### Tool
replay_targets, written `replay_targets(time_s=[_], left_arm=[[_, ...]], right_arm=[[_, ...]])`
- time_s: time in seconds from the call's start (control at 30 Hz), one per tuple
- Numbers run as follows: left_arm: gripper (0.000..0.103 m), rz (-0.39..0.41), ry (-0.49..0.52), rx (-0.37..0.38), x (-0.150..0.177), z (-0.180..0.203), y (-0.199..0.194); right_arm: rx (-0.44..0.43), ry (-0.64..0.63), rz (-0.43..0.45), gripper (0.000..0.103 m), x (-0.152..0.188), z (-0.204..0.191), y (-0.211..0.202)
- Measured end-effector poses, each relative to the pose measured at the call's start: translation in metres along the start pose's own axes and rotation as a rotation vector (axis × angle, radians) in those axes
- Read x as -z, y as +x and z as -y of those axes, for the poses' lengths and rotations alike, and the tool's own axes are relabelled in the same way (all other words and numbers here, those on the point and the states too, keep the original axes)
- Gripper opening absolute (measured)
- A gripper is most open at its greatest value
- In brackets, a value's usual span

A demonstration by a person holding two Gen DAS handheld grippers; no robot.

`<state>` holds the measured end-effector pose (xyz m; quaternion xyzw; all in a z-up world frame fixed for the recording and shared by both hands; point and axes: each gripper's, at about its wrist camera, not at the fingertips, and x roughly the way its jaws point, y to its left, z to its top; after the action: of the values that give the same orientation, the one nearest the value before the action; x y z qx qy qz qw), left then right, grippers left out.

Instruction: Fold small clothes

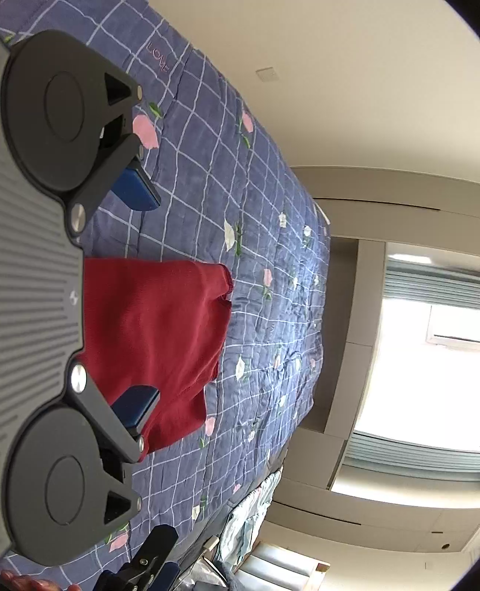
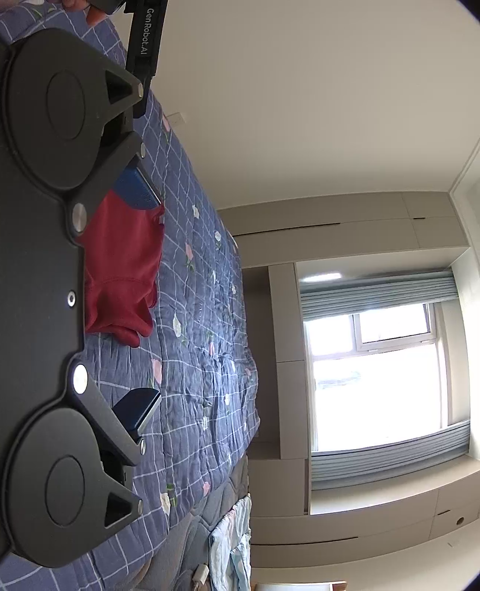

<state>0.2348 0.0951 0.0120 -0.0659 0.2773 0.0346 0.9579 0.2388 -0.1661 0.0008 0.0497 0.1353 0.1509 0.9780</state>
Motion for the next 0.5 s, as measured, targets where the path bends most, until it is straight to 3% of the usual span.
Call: replay_targets(time_s=[0.5], left_arm=[[0.103,0.099,0.081,0.006,0.034,0.015,-0.074]], right_arm=[[0.011,-0.032,0.045,0.102,0.010,-0.024,-0.080]])
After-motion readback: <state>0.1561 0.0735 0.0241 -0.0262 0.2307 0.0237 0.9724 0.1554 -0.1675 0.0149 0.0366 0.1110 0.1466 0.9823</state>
